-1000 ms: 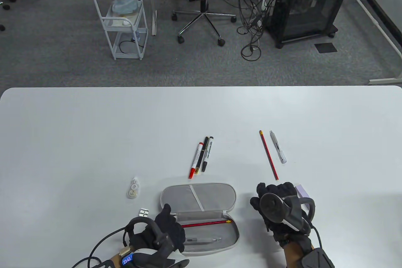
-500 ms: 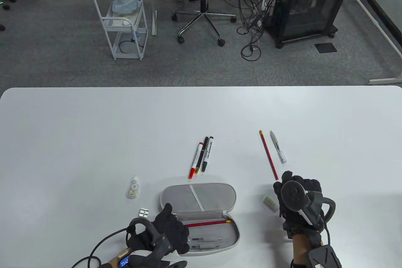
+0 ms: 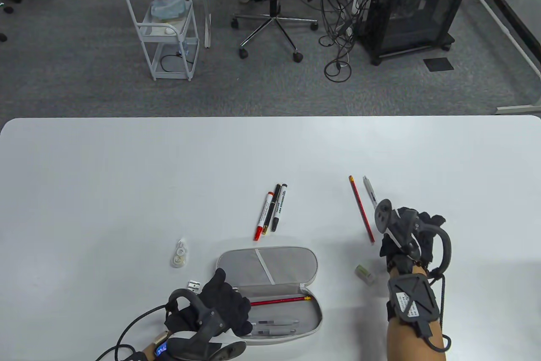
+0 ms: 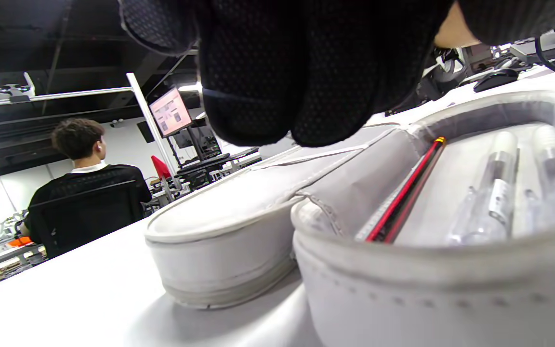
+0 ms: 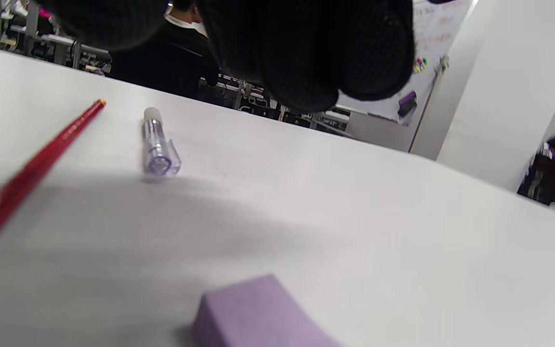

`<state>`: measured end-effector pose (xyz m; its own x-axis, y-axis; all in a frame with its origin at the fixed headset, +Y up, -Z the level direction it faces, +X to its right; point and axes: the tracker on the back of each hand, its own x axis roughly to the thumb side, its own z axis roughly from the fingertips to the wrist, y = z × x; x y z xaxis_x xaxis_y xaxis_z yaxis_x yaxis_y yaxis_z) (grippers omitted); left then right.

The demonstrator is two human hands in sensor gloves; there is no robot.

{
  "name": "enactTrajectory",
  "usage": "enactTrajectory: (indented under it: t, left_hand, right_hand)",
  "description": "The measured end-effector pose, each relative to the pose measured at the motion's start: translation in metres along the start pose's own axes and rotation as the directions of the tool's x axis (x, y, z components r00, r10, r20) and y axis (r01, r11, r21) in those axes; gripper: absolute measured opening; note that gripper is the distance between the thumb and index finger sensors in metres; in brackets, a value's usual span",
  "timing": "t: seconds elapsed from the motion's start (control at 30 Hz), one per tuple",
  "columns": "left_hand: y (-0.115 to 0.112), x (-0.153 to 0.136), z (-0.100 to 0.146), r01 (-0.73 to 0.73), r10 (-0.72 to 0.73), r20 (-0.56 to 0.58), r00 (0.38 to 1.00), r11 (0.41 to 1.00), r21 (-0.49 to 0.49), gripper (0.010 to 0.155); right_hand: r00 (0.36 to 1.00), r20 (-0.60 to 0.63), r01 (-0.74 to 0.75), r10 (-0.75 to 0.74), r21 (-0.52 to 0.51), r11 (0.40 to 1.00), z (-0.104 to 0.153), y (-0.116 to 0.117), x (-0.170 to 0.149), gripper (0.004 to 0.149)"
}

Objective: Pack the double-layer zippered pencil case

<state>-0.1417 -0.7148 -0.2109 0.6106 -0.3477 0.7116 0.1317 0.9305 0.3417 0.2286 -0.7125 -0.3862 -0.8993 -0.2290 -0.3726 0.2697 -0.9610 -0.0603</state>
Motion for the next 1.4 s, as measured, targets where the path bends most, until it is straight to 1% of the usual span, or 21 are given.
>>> enactTrajectory:
  t: [0.07, 0.13, 0.2, 0.3, 0.4, 0.43, 0.5, 0.57, 0.63, 0.7, 0.8, 0.87, 0.9, 0.93, 0.97, 1.03, 1.1, 1.17, 1.3, 1.33, 1.4]
  left_hand:
    - [0.001, -0.003, 0.002, -0.003, 0.003, -0.017, 1.000, 1.000, 0.003, 0.052]
    - [0.002, -0.006, 0.003, -0.008, 0.009, -0.040, 0.999, 1.000, 0.010, 0.052]
    - [0.005, -0.009, 0.004, -0.013, 0.014, -0.059, 0.998, 1.000, 0.017, 0.052]
    - [0.005, -0.010, 0.005, -0.016, 0.017, -0.071, 0.997, 1.000, 0.016, 0.052]
    - [0.003, -0.013, 0.005, -0.032, 0.033, -0.082, 0.996, 0.999, 0.005, 0.052]
    - [0.002, -0.014, 0.004, -0.039, 0.039, -0.085, 0.996, 0.999, 0.004, 0.052]
    - [0.000, -0.015, 0.002, -0.054, 0.054, -0.088, 0.995, 0.999, -0.002, 0.052]
    - [-0.001, -0.015, 0.001, -0.052, 0.051, -0.086, 0.995, 0.999, -0.010, 0.052]
    - [-0.002, -0.015, 0.001, -0.047, 0.045, -0.087, 0.995, 0.999, -0.018, 0.052]
    - [-0.002, -0.015, 0.003, -0.049, 0.047, -0.087, 0.995, 0.999, -0.023, 0.052]
    - [-0.002, -0.020, 0.006, -0.062, 0.059, -0.104, 0.993, 0.998, -0.023, 0.052]
    - [-0.001, -0.022, 0.007, -0.074, 0.071, -0.111, 0.991, 0.997, -0.016, 0.052]
    - [-0.001, -0.023, 0.007, -0.076, 0.074, -0.113, 0.991, 0.997, -0.015, 0.052]
    - [-0.001, -0.023, 0.007, -0.077, 0.075, -0.112, 0.991, 0.997, -0.013, 0.052]
    - [0.000, -0.022, 0.008, -0.073, 0.071, -0.109, 0.991, 0.997, -0.010, 0.052]
    - [0.000, -0.022, 0.008, -0.065, 0.064, -0.105, 0.992, 0.998, -0.004, 0.052]
    - [0.000, -0.023, 0.007, -0.064, 0.064, -0.105, 0.992, 0.998, 0.001, 0.052]
    - [-0.001, -0.026, 0.005, -0.063, 0.064, -0.104, 0.993, 0.998, 0.009, 0.052]
    - [-0.007, -0.038, 0.004, -0.048, 0.048, -0.116, 0.992, 0.999, 0.001, 0.053]
    - [-0.009, -0.042, 0.005, -0.053, 0.052, -0.125, 0.991, 0.999, -0.005, 0.053]
    - [-0.010, -0.048, 0.008, -0.072, 0.070, -0.145, 0.987, 0.997, -0.005, 0.053]
  right_hand:
    - [0.999, -0.020, -0.037, 0.039, 0.057, 0.998, -0.010, 0.004, 0.011, 0.067]
    - [0.999, -0.046, 0.027, -0.024, 0.079, 0.996, -0.020, 0.007, 0.016, 0.068]
    - [0.994, -0.080, 0.084, -0.073, 0.141, 0.986, -0.031, 0.012, 0.018, 0.068]
    - [0.985, -0.145, 0.139, -0.099, 0.300, 0.944, -0.041, 0.021, 0.018, 0.069]
    - [0.980, -0.161, 0.155, -0.117, 0.254, 0.955, -0.048, 0.027, 0.017, 0.069]
    - [0.983, -0.155, 0.135, -0.095, 0.272, 0.953, -0.049, 0.030, 0.017, 0.069]
    - [0.991, -0.126, 0.077, -0.032, 0.372, 0.925, -0.053, 0.039, 0.020, 0.068]
    - [0.988, -0.138, 0.106, -0.065, 0.309, 0.945, -0.055, 0.039, 0.022, 0.066]
    - [0.993, -0.111, 0.071, -0.039, 0.303, 0.950, -0.057, 0.040, 0.022, 0.061]
    - [0.994, -0.104, 0.062, -0.035, 0.266, 0.962, -0.055, 0.037, 0.021, 0.056]
    - [0.996, -0.084, 0.059, -0.037, 0.276, 0.959, -0.055, 0.035, 0.020, 0.054]
    - [0.999, -0.040, -0.007, 0.019, 0.265, 0.964, -0.054, 0.033, 0.022, 0.053]
    - [0.999, -0.014, -0.042, 0.046, 0.244, 0.969, -0.054, 0.034, 0.023, 0.053]
    - [0.996, 0.011, -0.092, 0.092, 0.194, 0.977, -0.053, 0.035, 0.023, 0.053]
    - [0.993, 0.030, -0.114, 0.111, 0.201, 0.973, -0.053, 0.036, 0.022, 0.053]
    - [0.996, 0.002, -0.086, 0.088, 0.218, 0.972, -0.052, 0.034, 0.017, 0.053]
    - [0.999, -0.025, -0.017, 0.022, 0.199, 0.980, -0.051, 0.031, 0.009, 0.053]
    - [0.999, -0.017, 0.035, -0.033, 0.180, 0.983, -0.043, 0.020, 0.004, 0.053]
    - [0.991, 0.129, 0.031, -0.035, 0.038, 0.999, -0.020, -0.018, 0.011, 0.053]
    - [0.981, 0.179, 0.072, -0.074, 0.015, 0.997, -0.009, -0.029, 0.014, 0.053]
    - [0.934, 0.291, 0.217, -0.207, -0.002, 0.976, 0.015, -0.049, 0.022, 0.053]
